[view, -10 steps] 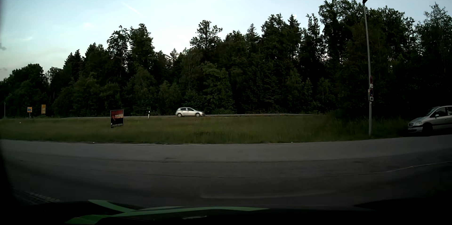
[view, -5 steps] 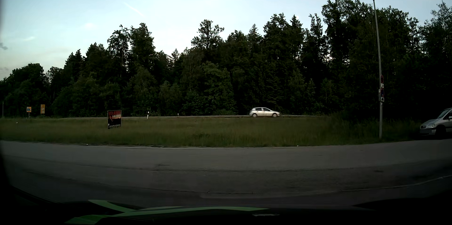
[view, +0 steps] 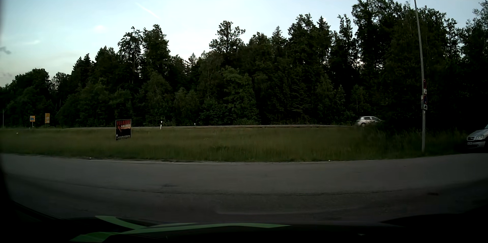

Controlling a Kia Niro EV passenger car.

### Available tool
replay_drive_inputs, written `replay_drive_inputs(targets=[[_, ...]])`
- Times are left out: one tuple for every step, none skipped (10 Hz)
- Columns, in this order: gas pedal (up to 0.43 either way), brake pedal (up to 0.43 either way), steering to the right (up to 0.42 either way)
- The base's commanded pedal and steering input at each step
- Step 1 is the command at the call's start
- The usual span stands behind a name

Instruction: Follow the waypoints while adhering to traffic rules and regulations

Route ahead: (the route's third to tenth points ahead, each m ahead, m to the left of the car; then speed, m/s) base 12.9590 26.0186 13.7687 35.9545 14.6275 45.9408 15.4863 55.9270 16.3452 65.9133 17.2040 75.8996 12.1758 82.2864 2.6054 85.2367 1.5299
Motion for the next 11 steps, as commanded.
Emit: replay_drive_inputs(targets=[[0.000,0.146,-0.114],[0.000,0.000,-0.132],[0.000,0.000,-0.140],[0.000,0.000,-0.145],[0.000,0.000,-0.153],[0.000,0.000,-0.163],[0.000,0.000,-0.174],[0.000,0.000,-0.181],[0.000,0.000,-0.188],[0.000,0.000,-0.198],[0.047,0.000,-0.206]])
